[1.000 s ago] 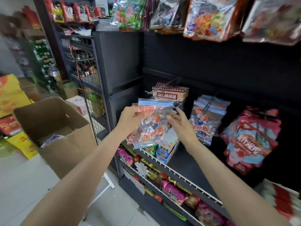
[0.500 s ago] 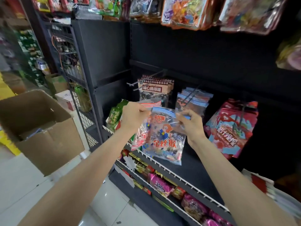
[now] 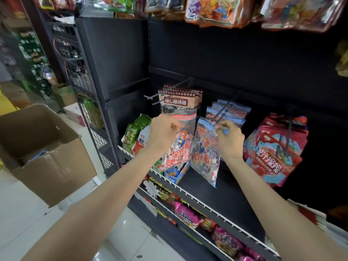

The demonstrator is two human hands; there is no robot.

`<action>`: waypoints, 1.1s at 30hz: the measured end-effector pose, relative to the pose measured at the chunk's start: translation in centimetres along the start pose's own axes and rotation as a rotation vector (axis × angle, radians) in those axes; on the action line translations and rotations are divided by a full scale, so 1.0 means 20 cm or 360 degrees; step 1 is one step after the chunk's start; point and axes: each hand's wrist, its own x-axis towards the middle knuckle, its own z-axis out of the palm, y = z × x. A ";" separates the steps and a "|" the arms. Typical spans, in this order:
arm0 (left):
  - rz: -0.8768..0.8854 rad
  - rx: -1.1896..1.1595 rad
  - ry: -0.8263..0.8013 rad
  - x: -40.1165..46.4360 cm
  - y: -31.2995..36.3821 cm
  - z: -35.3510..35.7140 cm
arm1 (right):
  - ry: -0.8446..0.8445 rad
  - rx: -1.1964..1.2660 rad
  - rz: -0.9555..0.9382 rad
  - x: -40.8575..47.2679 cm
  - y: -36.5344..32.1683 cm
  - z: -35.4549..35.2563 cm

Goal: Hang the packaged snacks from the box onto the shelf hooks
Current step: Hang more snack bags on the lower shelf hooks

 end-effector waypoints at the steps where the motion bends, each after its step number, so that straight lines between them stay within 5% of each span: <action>1: 0.0015 -0.0010 -0.0009 0.01 0.01 0.01 | 0.0028 -0.0006 -0.0009 0.00 0.00 0.00; 13: 0.0130 -0.0019 -0.0131 0.04 0.03 0.05 | 0.0061 -0.0259 -0.0124 0.03 0.01 -0.02; 23: 0.0169 -0.0131 -0.0315 0.06 0.05 0.05 | -0.0006 -0.0531 0.0106 0.19 0.08 -0.01; 28: 0.0173 -0.0104 -0.0611 0.07 0.01 0.06 | 0.0100 -0.0492 -0.0371 0.09 0.10 -0.01; 33: 0.0265 -0.0300 -0.0861 0.07 0.02 0.10 | -0.0232 -0.0291 -0.0445 0.03 0.09 -0.05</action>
